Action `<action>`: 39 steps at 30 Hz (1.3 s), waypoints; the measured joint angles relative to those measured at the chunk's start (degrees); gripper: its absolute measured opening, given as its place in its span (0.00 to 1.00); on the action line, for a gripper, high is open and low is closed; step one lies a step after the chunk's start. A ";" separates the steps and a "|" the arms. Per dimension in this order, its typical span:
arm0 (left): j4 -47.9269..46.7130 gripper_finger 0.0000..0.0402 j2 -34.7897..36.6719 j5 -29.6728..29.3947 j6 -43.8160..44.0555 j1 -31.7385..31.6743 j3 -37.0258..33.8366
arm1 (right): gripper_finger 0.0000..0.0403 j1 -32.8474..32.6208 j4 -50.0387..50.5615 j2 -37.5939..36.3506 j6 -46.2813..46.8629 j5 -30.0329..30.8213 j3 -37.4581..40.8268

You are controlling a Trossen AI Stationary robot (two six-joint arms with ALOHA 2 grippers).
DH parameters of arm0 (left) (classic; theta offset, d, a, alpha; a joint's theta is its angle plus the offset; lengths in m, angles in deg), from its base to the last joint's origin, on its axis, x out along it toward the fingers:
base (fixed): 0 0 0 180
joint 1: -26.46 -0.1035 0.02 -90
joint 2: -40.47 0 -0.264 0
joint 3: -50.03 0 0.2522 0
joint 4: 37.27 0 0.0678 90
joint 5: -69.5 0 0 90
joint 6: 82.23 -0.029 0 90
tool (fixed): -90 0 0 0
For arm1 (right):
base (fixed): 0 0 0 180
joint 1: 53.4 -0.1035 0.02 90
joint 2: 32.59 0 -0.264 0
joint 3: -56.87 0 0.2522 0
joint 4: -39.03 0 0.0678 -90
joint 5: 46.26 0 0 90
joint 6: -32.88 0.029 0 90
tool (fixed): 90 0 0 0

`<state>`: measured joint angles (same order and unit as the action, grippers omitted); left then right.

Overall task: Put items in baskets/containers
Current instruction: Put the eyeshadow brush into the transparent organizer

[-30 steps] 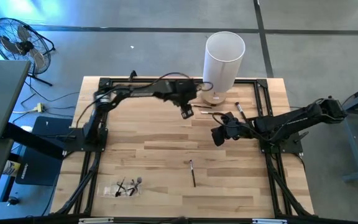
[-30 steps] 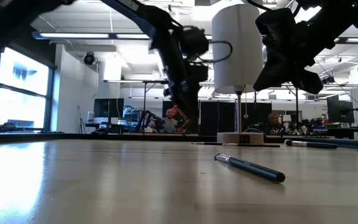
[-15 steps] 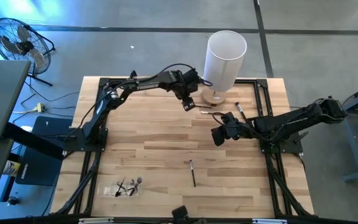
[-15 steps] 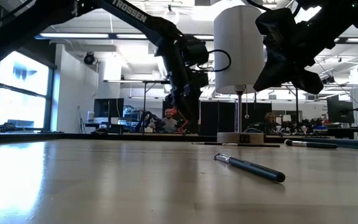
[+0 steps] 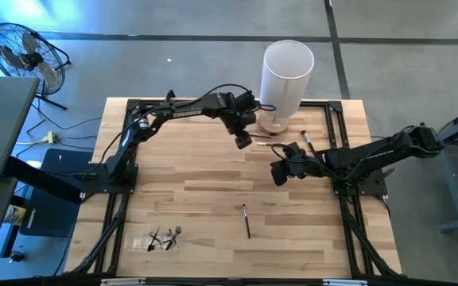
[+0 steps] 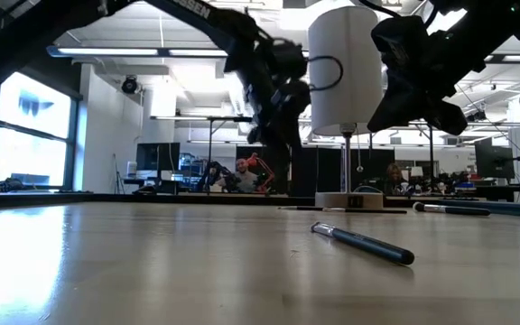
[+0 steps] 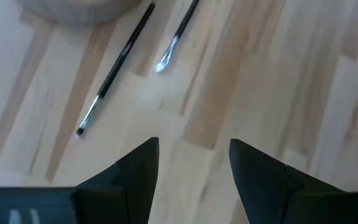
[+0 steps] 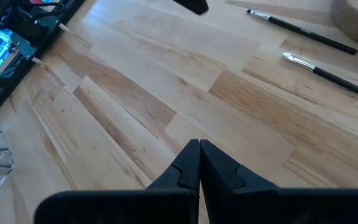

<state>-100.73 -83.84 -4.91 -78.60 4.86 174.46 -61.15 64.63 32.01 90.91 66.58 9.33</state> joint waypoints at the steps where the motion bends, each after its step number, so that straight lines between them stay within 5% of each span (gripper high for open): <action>1: 0.36 0.48 0.97 -0.95 0.68 0.53 -0.61 | 0.01 0.00 0.06 0.00 -0.05 -0.02 0.00; 8: 5.75 0.48 9.86 -7.31 7.02 6.06 -14.23 | 0.00 -0.02 0.55 0.00 -1.70 -1.22 0.00; 16: 25.43 0.48 27.35 -9.91 21.85 13.85 -41.57 | 0.00 -0.04 1.22 0.00 -5.93 -3.43 -0.02; 23: 40.84 0.48 46.34 -23.53 33.88 25.78 -63.64 | 0.01 -0.04 -1.05 0.19 -9.00 -3.05 -0.02; 31: 50.80 0.47 61.85 -44.41 31.16 40.21 -76.04 | 0.00 -0.33 -17.63 5.95 -17.97 -8.22 -0.09; 39: 52.20 0.21 71.18 -45.65 20.68 43.34 -81.77 | 0.00 -0.57 -23.15 19.76 -21.42 -12.47 -6.83</action>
<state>-48.53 -12.65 -50.56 -57.92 48.19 92.69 -61.72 41.47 51.77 69.49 54.11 2.50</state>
